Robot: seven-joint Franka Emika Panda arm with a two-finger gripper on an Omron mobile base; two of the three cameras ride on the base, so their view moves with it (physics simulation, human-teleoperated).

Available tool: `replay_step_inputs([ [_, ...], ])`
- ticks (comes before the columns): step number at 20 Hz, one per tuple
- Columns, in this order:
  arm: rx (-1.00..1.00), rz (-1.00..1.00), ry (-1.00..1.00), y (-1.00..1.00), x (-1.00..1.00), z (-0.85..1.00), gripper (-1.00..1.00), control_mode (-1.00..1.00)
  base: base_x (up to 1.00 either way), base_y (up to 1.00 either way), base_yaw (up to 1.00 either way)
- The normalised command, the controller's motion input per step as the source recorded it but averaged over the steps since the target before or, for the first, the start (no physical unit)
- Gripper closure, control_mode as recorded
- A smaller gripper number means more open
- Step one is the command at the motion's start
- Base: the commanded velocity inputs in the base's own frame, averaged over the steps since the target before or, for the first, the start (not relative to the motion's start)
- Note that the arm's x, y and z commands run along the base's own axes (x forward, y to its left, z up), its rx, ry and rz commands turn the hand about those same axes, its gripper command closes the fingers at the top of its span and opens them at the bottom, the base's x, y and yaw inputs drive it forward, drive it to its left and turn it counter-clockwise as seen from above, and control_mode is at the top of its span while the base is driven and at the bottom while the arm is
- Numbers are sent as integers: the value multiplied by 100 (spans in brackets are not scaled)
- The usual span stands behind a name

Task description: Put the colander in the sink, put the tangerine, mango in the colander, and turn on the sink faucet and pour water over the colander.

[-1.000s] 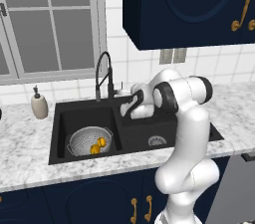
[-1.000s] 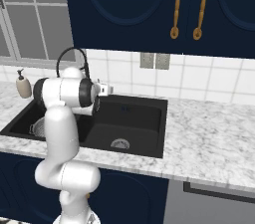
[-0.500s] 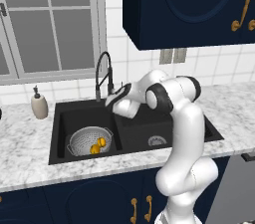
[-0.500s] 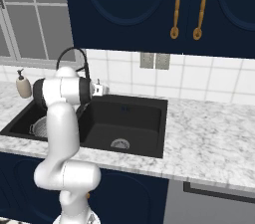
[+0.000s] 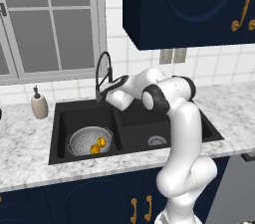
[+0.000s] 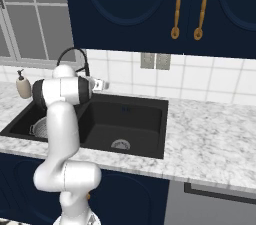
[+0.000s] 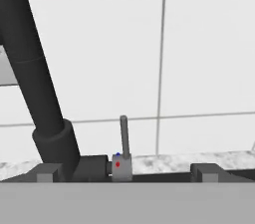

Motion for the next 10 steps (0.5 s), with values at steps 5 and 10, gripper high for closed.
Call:
replay_step_inputs([
  [5, 2, 8, -2, -30, 12, -17, -100, -100, 0, 0, 0],
  [10, 0, 5, -2, -14, 10, -31, -100, -100, 0, 0, 0],
])
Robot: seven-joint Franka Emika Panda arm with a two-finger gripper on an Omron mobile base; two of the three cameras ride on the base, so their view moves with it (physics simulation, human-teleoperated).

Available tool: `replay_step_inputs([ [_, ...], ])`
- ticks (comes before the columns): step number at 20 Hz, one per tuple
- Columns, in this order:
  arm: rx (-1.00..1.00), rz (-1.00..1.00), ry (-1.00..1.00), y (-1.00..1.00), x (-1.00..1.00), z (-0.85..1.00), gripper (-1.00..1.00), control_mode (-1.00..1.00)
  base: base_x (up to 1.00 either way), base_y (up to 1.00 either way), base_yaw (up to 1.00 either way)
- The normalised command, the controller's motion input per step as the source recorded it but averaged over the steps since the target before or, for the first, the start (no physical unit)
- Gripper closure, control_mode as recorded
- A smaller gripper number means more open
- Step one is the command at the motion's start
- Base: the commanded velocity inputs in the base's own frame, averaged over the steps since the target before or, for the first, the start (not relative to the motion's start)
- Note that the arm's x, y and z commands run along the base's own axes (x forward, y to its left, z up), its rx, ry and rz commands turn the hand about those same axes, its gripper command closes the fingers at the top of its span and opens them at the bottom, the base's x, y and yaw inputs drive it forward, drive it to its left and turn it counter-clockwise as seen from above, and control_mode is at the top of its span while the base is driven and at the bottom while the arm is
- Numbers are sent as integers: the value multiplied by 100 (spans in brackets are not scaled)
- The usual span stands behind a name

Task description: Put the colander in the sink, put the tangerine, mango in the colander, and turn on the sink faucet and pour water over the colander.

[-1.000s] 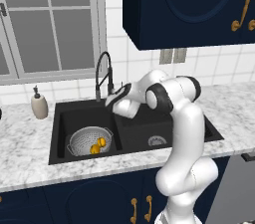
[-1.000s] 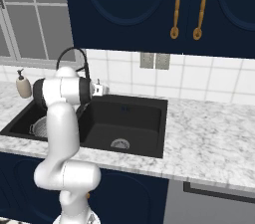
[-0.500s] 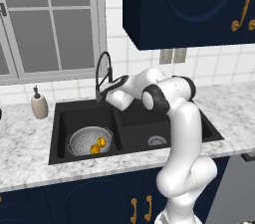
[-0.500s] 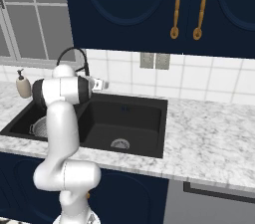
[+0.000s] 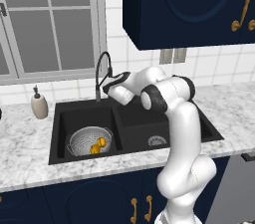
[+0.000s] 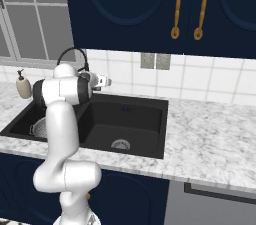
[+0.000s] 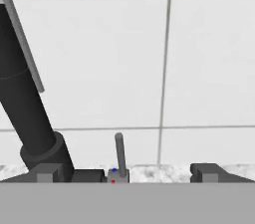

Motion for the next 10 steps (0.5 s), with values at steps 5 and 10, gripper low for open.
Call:
replay_step_inputs([
  [5, 0, 2, -3, -1, 6, -31, -100, -100, 0, 0, 0],
  [10, 0, 0, 0, 0, 0, -15, -100, -100, 0, 0, 0],
])
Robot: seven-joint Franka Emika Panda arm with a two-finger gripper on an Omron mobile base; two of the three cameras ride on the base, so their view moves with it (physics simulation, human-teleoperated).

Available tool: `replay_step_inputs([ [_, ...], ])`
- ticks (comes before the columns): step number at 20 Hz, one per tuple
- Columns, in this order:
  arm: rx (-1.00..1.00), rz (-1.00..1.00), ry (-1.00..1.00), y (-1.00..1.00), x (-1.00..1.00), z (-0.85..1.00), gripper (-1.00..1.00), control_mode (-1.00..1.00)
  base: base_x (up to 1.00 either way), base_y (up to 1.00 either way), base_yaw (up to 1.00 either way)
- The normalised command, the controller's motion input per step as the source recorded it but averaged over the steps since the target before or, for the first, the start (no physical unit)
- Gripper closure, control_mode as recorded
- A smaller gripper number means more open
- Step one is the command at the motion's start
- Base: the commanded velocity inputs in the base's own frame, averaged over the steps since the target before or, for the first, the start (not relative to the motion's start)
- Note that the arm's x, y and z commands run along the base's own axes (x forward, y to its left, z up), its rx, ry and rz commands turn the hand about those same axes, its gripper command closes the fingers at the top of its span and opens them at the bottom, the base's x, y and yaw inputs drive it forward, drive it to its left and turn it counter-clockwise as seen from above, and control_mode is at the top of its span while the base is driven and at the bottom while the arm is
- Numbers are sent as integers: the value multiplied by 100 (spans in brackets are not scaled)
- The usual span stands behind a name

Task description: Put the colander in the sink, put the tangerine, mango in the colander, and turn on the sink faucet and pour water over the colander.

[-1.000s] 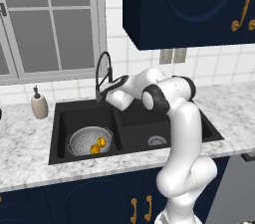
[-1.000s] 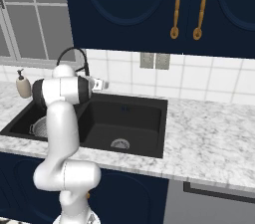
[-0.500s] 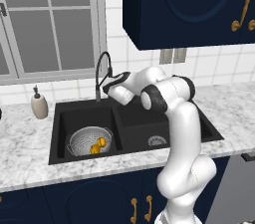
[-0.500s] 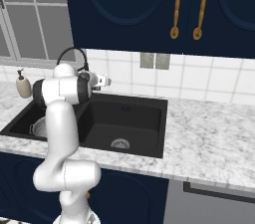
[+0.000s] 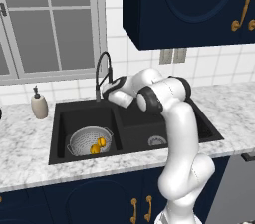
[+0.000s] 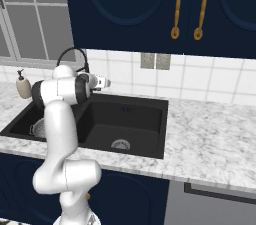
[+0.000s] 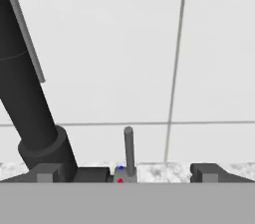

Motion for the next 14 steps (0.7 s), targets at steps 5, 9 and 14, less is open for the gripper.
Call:
replay_step_inputs([
  [5, 1, 0, 0, -2, 11, 0, -100, -100, 0, 0, 0],
  [9, 2, 2, 0, -18, 11, 0, -100, -100, 0, 0, 0],
  [14, 0, 2, 0, -15, 8, 0, -100, -100, 0, 0, 0],
])
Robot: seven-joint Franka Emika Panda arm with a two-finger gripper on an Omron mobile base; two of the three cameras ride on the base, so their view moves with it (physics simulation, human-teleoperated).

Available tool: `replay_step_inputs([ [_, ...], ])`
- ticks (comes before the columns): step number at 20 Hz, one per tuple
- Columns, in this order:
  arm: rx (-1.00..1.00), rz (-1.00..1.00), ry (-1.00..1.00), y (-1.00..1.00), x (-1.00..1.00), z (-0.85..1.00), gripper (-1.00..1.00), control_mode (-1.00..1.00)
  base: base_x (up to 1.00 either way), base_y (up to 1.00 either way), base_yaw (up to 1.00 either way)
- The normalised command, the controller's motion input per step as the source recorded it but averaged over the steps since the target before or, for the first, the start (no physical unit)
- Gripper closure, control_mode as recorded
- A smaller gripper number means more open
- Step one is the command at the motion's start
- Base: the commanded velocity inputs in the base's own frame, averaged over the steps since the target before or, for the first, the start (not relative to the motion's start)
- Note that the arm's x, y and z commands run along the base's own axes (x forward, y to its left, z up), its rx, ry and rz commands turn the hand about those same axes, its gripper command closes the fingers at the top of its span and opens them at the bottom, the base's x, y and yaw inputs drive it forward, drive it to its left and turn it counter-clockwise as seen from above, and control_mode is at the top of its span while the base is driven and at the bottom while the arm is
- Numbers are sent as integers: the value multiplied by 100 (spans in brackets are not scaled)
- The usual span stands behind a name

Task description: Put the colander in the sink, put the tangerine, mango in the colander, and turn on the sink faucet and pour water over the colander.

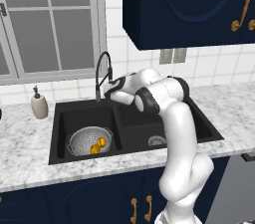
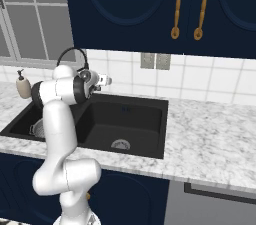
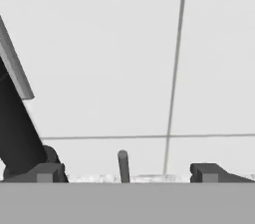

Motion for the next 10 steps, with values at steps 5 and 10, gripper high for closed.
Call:
replay_step_inputs([
  [5, 0, 1, 0, -4, 15, -3, -100, -100, 0, 0, 0],
  [10, 0, 0, 0, 0, 10, -20, -100, -100, 0, 0, 0],
])
